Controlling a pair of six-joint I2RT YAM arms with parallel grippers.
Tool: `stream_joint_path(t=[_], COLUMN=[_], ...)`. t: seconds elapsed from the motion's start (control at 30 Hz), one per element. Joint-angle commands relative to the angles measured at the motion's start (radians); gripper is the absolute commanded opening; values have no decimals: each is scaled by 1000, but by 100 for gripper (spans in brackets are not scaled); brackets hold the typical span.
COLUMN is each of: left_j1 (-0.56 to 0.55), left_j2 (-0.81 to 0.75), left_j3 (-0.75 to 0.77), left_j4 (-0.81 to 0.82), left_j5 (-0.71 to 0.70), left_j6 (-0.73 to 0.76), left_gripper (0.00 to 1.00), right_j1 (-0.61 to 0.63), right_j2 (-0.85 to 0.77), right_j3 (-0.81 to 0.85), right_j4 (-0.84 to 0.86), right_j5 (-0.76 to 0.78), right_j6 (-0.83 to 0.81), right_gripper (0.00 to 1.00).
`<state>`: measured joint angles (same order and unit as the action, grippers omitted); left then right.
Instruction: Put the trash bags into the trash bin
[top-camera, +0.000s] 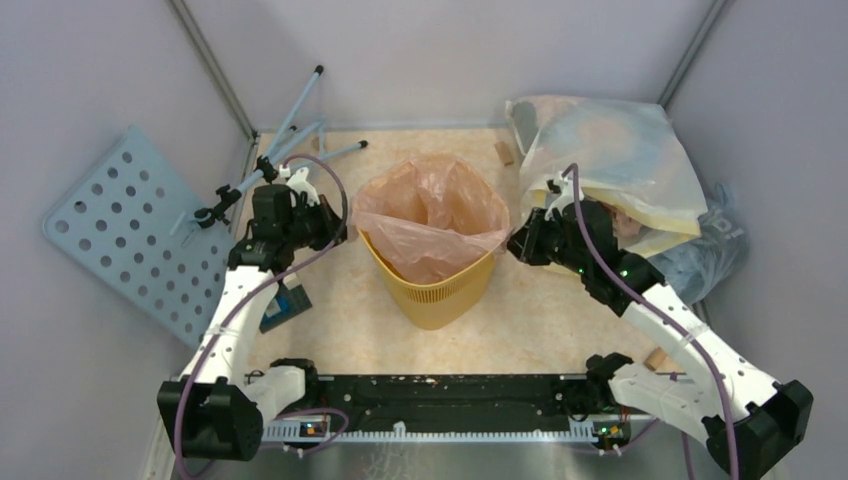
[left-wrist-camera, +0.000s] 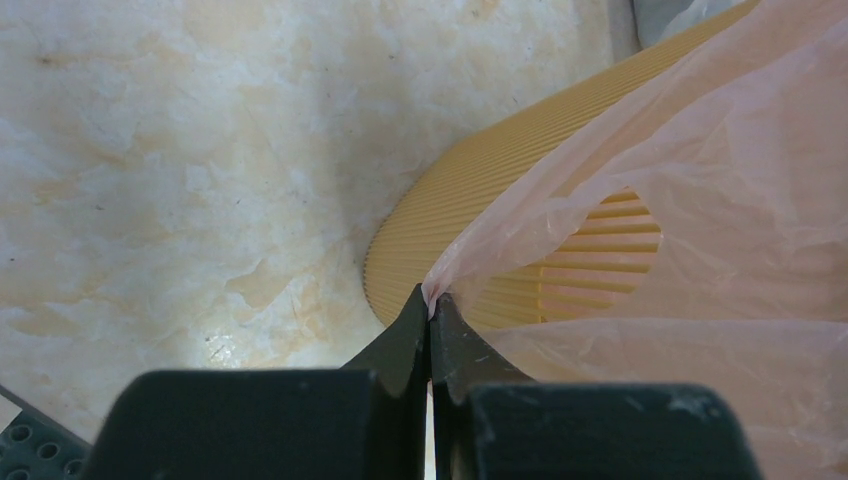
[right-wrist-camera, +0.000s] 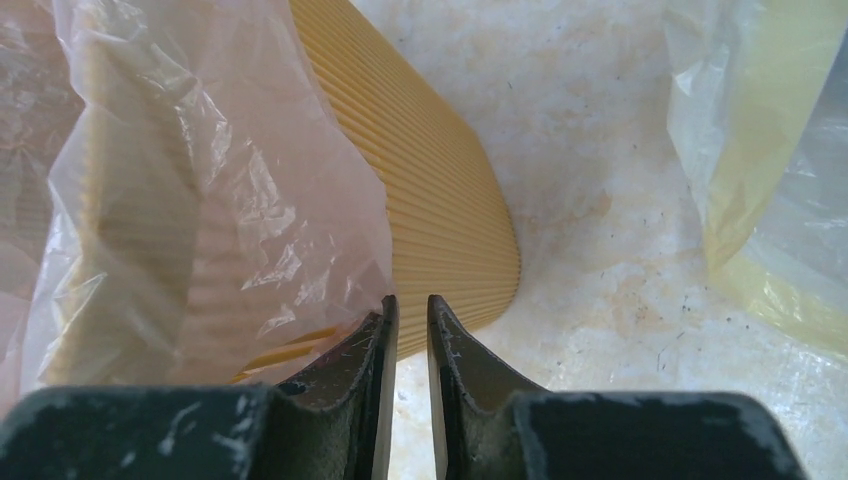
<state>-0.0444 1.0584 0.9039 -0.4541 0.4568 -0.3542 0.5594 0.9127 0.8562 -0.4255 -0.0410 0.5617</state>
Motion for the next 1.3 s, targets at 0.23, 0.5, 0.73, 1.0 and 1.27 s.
stream_joint_path(t=[0.23,0.5,0.73,1.0,1.27], left_j1=[6,5,6,6,6], left_j2=[-7,-73,-97,-157,-188], left_j3=[-67,13,-24,-36,-151], left_j4=[71,79,119,114,151], left_j5=[82,86,125,93,71], left_j6=[-26,-76,-100,-104,-130], left_gripper=[0,0,0,0,0], right_j1=[-12,-12,-12,-12,-12], right_j2=[44,-24,-80,-57,-17], right_j3=[-40,49,32,12,-47], right_j4=[77,-20,-36,-49,-26], right_j5=[-72,-9,-102,-246,-173], right_j6=[-18,-128,-167,-216,-188], right_gripper=[16,27,33,37,39])
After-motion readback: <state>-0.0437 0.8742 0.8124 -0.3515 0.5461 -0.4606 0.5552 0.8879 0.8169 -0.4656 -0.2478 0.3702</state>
